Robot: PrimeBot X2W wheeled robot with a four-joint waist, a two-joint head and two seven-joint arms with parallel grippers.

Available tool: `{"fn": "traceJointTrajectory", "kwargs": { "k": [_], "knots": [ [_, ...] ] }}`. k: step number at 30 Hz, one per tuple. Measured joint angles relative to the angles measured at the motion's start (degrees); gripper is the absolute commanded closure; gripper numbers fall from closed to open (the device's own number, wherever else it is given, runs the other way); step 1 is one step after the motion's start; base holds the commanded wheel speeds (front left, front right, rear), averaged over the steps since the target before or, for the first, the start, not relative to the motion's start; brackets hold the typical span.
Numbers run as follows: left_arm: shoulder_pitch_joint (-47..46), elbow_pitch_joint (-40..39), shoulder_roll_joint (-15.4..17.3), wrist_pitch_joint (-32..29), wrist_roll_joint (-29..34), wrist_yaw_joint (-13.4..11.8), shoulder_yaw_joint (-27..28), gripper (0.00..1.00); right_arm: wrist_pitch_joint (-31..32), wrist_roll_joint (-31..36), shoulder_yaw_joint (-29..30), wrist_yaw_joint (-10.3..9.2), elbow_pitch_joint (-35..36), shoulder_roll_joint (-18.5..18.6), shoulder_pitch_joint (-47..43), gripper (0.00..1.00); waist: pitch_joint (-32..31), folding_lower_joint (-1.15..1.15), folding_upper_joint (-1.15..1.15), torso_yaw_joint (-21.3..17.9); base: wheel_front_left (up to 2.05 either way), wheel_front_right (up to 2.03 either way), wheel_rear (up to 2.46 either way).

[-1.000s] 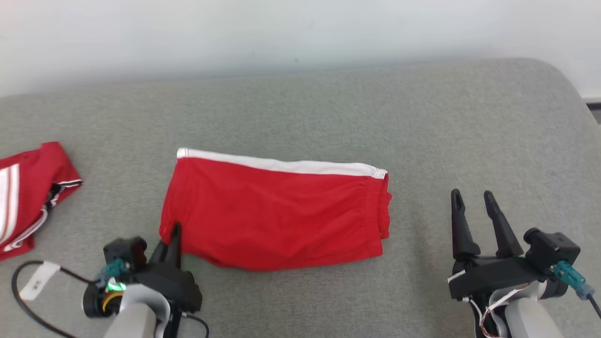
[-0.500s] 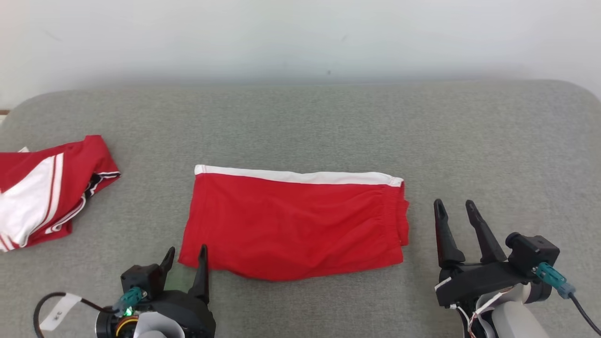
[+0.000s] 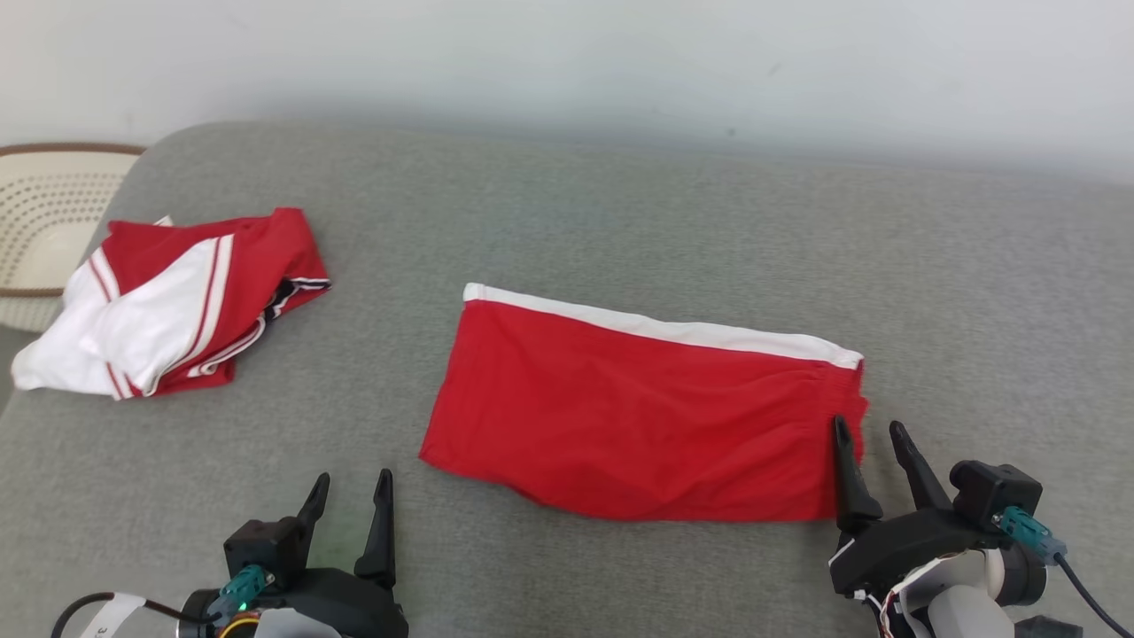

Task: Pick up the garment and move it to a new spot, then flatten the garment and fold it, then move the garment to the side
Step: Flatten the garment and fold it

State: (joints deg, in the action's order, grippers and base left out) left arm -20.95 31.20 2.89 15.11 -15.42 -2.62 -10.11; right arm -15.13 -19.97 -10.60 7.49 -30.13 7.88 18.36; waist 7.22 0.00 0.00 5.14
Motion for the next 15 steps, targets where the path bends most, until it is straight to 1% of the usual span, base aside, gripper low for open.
{"fn": "traceJointTrajectory", "kwargs": {
  "k": [7,15],
  "knots": [
    [1.04,-3.02,0.0,0.0,0.93,-0.01,0.09,0.0,0.0,2.14,3.26,0.0,-3.72,-0.6,1.06,0.0,1.39,0.0,0.0,3.23,0.0,0.0,0.0],
    [0.77,-4.59,0.0,0.0,0.41,-0.16,-0.01,0.0,-0.1,2.7,5.88,0.03,-6.77,-1.57,1.92,0.0,3.13,0.0,0.0,4.43,0.0,0.0,0.0]
  ]
}}
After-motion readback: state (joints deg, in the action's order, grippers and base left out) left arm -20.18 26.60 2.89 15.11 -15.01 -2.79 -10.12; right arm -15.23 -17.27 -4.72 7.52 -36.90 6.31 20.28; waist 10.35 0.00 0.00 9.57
